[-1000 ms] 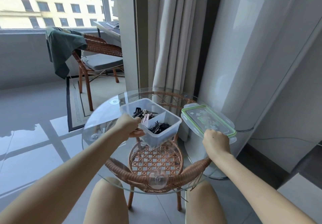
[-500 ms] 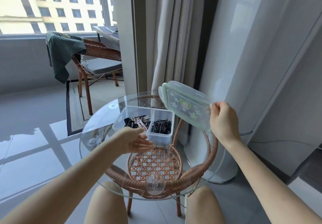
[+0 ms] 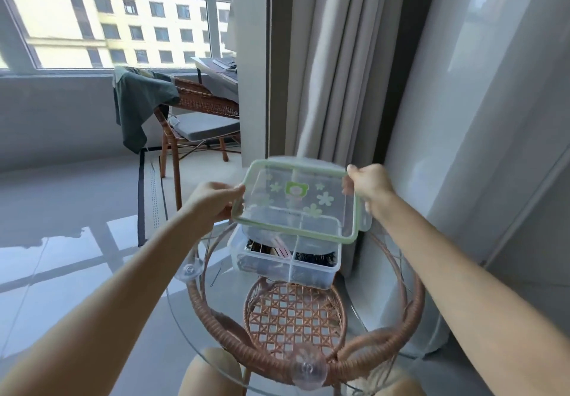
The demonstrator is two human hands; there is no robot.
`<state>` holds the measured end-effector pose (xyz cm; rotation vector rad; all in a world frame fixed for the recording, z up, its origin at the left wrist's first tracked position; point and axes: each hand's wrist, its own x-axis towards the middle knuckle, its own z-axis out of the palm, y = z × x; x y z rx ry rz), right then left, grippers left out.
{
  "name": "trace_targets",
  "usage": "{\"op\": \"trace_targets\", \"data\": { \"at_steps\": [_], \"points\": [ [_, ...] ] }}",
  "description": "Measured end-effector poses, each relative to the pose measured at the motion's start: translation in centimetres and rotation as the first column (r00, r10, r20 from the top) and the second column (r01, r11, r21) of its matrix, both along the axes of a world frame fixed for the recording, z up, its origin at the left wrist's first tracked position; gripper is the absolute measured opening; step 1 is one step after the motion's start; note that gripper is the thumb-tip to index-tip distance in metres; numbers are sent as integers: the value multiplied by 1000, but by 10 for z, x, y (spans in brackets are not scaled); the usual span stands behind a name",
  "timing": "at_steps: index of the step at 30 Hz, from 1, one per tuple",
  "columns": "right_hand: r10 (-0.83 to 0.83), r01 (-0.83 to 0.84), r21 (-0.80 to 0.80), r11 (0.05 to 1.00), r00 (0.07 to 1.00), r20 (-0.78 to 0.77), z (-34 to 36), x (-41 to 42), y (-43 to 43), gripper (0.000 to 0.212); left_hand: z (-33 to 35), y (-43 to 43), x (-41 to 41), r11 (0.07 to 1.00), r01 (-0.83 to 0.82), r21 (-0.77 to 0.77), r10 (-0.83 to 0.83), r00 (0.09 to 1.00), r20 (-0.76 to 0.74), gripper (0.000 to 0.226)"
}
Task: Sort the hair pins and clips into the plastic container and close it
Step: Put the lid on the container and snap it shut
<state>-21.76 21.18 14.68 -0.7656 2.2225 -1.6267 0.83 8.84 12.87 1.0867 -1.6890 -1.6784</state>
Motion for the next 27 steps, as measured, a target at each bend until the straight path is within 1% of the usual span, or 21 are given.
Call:
{"op": "trace_targets", "data": {
  "at_steps": [2,4,6,7,8,9,10,11,12,13,14,15,16,18,20,21,23,24,25,27],
  "points": [
    [-5,-1,109,994,998,55,-24,-6,-14,37,-14,-12,2,1000,-25,12,24,996,90,15],
    [15,-17,218,976,1000,13,-44,-6,-22,35,-30,-21,4,998,-55,3,54,981,185,19],
    [73,-51,319,946,996,-55,-57,-1,-23,38,-42,-27,6,998,-63,2,61,972,228,23],
    [84,-57,337,940,994,-66,-60,2,-23,39,-46,-28,7,998,-61,-4,60,970,237,26],
    [84,-59,336,940,995,-60,-62,2,-22,40,-50,-29,10,997,-70,-18,72,967,246,29],
    [75,-65,326,943,997,-17,-62,0,-22,40,-54,-30,13,995,-92,-46,101,961,257,30],
    [63,-73,310,948,997,41,-62,-5,-22,39,-61,-31,18,988,-112,-105,138,948,287,30],
    [46,-77,300,951,993,109,-61,-11,-21,38,-69,-31,24,975,-101,-198,166,924,343,31],
    [24,-74,279,957,984,178,-62,-18,-22,37,-77,-29,30,954,-30,-299,165,884,437,33],
    [15,-78,249,965,970,244,-61,-23,-22,36,-85,-23,35,925,90,-368,138,825,549,35],
    [12,-84,220,972,950,313,-61,-26,-21,34,-91,-15,38,895,211,-393,107,754,649,35],
    [13,-93,195,976,927,376,-61,-29,-20,32,-97,-7,38,864,288,-412,105,698,708,33],
    [9,-89,162,983,898,440,-62,-32,-19,29,-101,0,37,837,329,-437,124,664,737,30],
    [12,-65,80,995,842,540,-61,-37,-17,26,-102,8,34,800,340,-495,182,648,740,22],
    [2,-43,58,997,818,575,-58,-37,-13,29,-99,14,30,773,364,-519,214,620,755,15],
    [-11,-37,73,997,821,571,-56,-35,-9,31,-98,19,28,760,392,-519,226,589,776,16],
    [-2,-32,44,999,786,619,-51,-32,-1,31,-95,28,26,739,450,-502,247,512,822,17],
    [3,-31,33,999,766,643,-49,-29,4,29,-92,28,28,737,453,-502,259,497,828,16],
    [6,-35,30,999,749,663,-46,-25,7,24,-86,24,31,742,427,-518,281,504,817,16],
    [20,-45,18,999,719,695,-44,-23,16,23,-69,13,32,766,297,-569,319,594,739,20]
  ]
}}
